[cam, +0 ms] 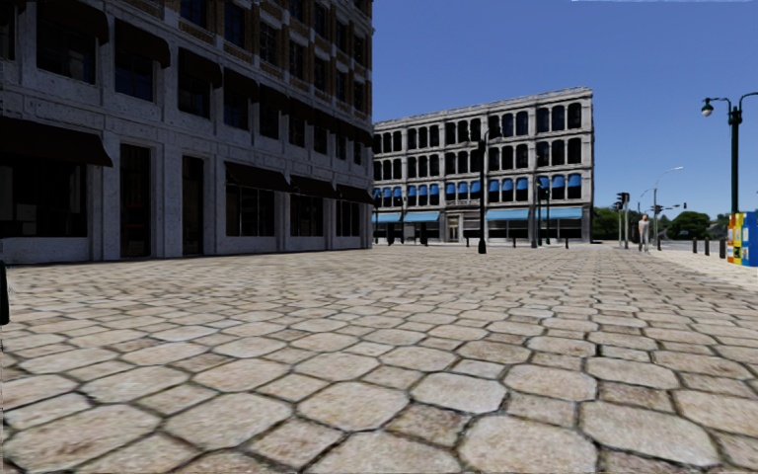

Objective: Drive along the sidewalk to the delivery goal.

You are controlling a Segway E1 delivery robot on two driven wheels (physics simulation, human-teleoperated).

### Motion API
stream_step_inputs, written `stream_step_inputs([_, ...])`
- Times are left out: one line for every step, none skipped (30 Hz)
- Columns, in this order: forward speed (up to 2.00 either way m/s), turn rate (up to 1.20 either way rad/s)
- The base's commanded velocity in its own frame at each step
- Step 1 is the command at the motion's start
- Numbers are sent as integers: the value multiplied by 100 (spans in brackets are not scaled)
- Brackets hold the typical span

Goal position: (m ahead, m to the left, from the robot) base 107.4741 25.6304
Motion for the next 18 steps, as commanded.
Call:
stream_step_inputs([200, -30])
stream_step_inputs([200, -30])
stream_step_inputs([200, -30])
stream_step_inputs([200, -30])
stream_step_inputs([200, -30])
stream_step_inputs([200, -30])
stream_step_inputs([200, -30])
stream_step_inputs([200, -30])
stream_step_inputs([200, -30])
stream_step_inputs([200, -30])
stream_step_inputs([200, 0])
stream_step_inputs([200, 0])
stream_step_inputs([200, 0])
stream_step_inputs([200, 0])
stream_step_inputs([200, 0])
stream_step_inputs([200, 0])
stream_step_inputs([200, 0])
stream_step_inputs([200, 0])
